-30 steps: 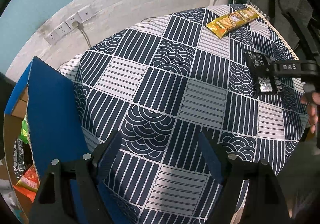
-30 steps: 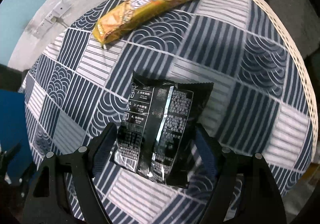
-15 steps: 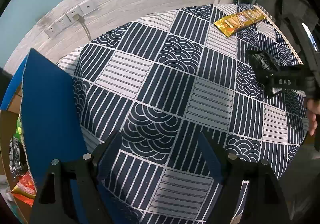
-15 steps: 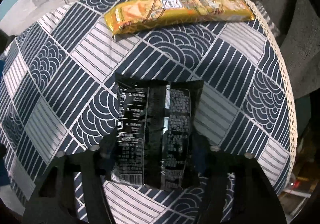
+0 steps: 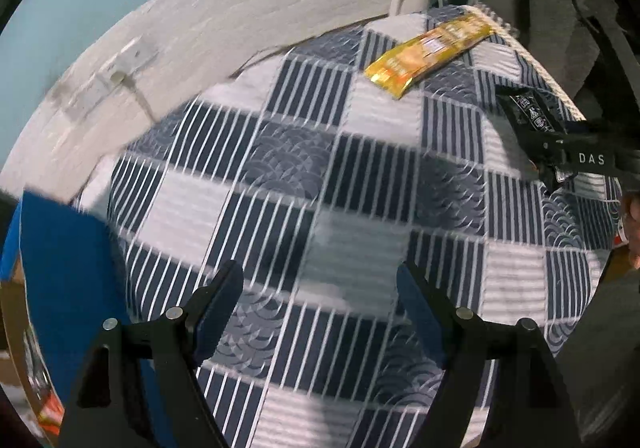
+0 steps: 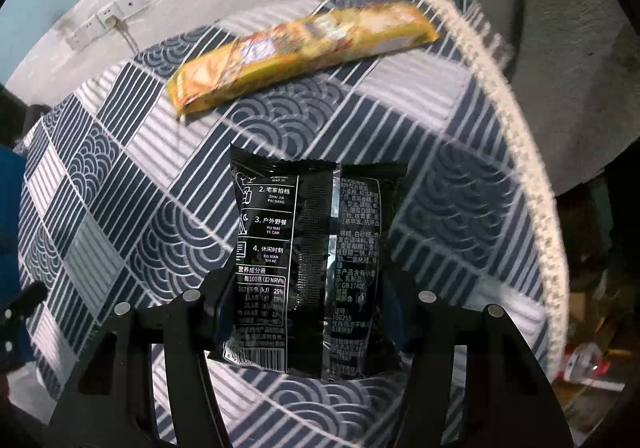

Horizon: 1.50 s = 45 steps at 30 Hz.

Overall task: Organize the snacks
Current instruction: 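Grasp the long yellow snack bar with the left gripper while the right holds the black bag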

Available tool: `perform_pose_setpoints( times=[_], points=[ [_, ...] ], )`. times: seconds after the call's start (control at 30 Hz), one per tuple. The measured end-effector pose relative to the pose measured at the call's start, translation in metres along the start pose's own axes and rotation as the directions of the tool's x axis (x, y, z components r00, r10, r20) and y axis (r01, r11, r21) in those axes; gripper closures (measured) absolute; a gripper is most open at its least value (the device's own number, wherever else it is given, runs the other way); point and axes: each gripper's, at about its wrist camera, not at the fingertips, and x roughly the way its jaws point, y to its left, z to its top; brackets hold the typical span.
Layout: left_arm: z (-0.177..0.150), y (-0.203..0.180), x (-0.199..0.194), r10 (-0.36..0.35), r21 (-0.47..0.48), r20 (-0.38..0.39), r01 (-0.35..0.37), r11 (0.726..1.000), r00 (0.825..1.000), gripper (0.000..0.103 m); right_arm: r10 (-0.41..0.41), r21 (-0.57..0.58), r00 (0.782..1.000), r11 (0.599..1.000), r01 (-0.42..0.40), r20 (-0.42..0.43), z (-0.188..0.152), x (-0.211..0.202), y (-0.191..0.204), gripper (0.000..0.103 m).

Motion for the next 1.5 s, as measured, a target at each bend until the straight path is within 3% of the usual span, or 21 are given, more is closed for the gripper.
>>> perform_pose_setpoints(
  times=[0.37,0.73,0.97,1.13,1.4,1.5],
  points=[
    [0.086,-0.058,0.014,-0.007,0.205,0.122,-0.018,0.979,0.992,0.023,-0.029,0.058,0.997,0.998,0.025,0.067,0.017,-0.009,-0.035,0.044],
    [0.147,-0.102,0.045,-0.099,0.333,0.140,0.047,0.942,0.985,0.021,-0.045,0.169,0.995,0.985,0.029,0.091,0.041,-0.005,-0.075,0.044],
    [0.174,-0.116,0.067,-0.157,0.343,0.133,0.103,0.934,0.979,0.021,-0.042,0.208,0.996,0.978,0.024,0.081,0.039,0.002,-0.087,0.044],
    [0.182,-0.125,0.080,-0.159,0.347,0.135,0.104,0.932,0.978,0.021,-0.053,0.223,0.995,0.974,0.034,0.081,0.036,0.004,-0.090,0.044],
    [0.192,-0.131,0.096,-0.171,0.288,0.134,0.127,0.949,0.976,0.021,-0.042,0.237,0.996,0.971,0.022,0.083,0.036,0.001,-0.090,0.044],
    [0.191,-0.130,0.099,-0.182,0.280,0.135,0.139,0.950,0.974,0.033,-0.043,0.233,0.996,0.972,0.023,0.081,0.036,0.002,-0.089,0.044]
  ],
)
